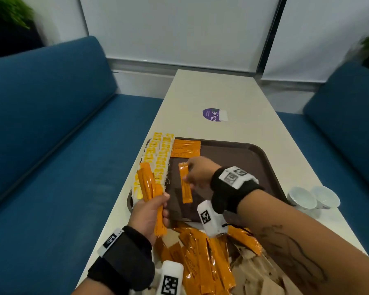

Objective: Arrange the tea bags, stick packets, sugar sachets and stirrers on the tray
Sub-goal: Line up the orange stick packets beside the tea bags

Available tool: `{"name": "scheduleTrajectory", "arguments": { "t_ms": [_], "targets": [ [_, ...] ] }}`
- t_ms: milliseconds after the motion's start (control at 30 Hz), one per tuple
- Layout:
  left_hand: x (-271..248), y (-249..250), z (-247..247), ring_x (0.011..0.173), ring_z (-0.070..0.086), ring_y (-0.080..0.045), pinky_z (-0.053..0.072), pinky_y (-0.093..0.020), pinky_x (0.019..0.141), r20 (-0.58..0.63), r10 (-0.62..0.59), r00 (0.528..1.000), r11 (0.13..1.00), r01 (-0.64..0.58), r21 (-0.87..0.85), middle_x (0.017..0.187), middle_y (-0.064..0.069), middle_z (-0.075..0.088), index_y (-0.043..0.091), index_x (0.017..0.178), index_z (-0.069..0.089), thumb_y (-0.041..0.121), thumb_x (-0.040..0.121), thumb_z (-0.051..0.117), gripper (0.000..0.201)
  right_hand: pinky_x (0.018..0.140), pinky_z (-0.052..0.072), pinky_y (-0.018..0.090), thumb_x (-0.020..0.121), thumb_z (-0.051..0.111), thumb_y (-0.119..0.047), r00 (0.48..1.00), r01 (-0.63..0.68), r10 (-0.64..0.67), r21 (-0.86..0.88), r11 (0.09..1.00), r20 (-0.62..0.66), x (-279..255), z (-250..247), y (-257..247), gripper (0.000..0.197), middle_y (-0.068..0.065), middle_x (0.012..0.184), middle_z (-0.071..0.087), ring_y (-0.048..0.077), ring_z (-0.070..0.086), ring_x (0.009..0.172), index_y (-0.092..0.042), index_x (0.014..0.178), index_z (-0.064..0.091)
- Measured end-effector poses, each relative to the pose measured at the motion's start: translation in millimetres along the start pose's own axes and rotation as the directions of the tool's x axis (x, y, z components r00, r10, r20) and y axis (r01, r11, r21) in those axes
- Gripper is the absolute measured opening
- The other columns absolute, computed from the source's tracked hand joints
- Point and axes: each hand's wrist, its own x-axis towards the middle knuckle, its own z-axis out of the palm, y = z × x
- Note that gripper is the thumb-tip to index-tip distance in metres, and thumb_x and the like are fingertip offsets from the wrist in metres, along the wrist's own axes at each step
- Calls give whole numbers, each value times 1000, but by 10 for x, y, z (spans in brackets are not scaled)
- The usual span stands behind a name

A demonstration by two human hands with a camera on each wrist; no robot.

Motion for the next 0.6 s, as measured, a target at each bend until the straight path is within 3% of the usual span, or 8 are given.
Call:
{"name": "scheduleTrajectory", "arguments": {
  "t_ms": [67, 133, 167, 267, 400, 500, 600],
  "targets": [
    [9, 38, 29, 42, 47, -9, 39, -18, 37, -26, 37, 999, 999, -37, -14, 59, -2, 47, 11, 79, 57, 14, 87, 62, 11, 37, 38, 19, 90, 59, -2, 998, 64, -50, 377, 924, -48, -148, -140, 31, 19, 10, 69, 63, 15, 62, 55, -8, 104, 47],
    [-10, 85, 90, 45, 47, -10, 39, -19, 37, -12, 67, 998, 998, -67, -19, 61, -2, 51, 11, 83, 60, 16, 87, 64, 7, 36, 38, 19, 89, 56, 5, 994, 109, -80, 656, 747, -74, -308, -218, 70, 32, 12, 72, 62, 16, 66, 58, -10, 114, 42],
    [-31, 104, 130, 47, 47, -10, 39, -20, 37, 5, 78, 997, 997, -78, -14, 64, -3, 52, 11, 85, 62, 16, 87, 64, 5, 37, 39, 20, 90, 55, 6, 992, 127, -93, 717, 686, -87, -387, -232, 86, 37, 12, 73, 62, 16, 67, 58, -12, 118, 40],
    [-79, 123, 242, 51, 48, -11, 39, -18, 39, 43, 104, 994, 995, -104, -1, 70, -5, 56, 11, 92, 65, 15, 88, 63, 6, 38, 42, 20, 93, 51, 2, 983, 186, -114, 767, 614, -147, -573, -193, 154, 32, 14, 80, 63, 15, 67, 57, -14, 118, 41],
    [-135, 109, 317, 51, 50, -11, 40, -18, 40, 32, 154, 988, 988, -153, -32, 71, -3, 61, 12, 94, 64, 20, 88, 62, 10, 37, 42, 20, 97, 45, -2, 978, 196, -25, 868, 456, -208, -666, -58, 290, 16, 11, 74, 67, 16, 68, 56, -14, 108, 45],
    [-179, 113, 346, 49, 50, -9, 40, -18, 39, 55, 168, 984, 984, -164, -65, 79, -5, 67, 14, 94, 63, 25, 90, 58, 13, 39, 43, 21, 99, 43, -7, 971, 206, 12, 865, 457, -237, -710, 5, 367, 8, 10, 75, 67, 17, 67, 58, -13, 102, 48],
    [-179, 138, 350, 51, 50, -10, 41, -18, 39, 57, 152, 987, 985, -147, -85, 82, -6, 68, 15, 97, 62, 27, 91, 56, 15, 42, 43, 20, 97, 49, -9, 959, 221, 10, 767, 602, -284, -701, -17, 439, 5, 8, 80, 66, 13, 66, 63, -11, 99, 54]
  ]
}}
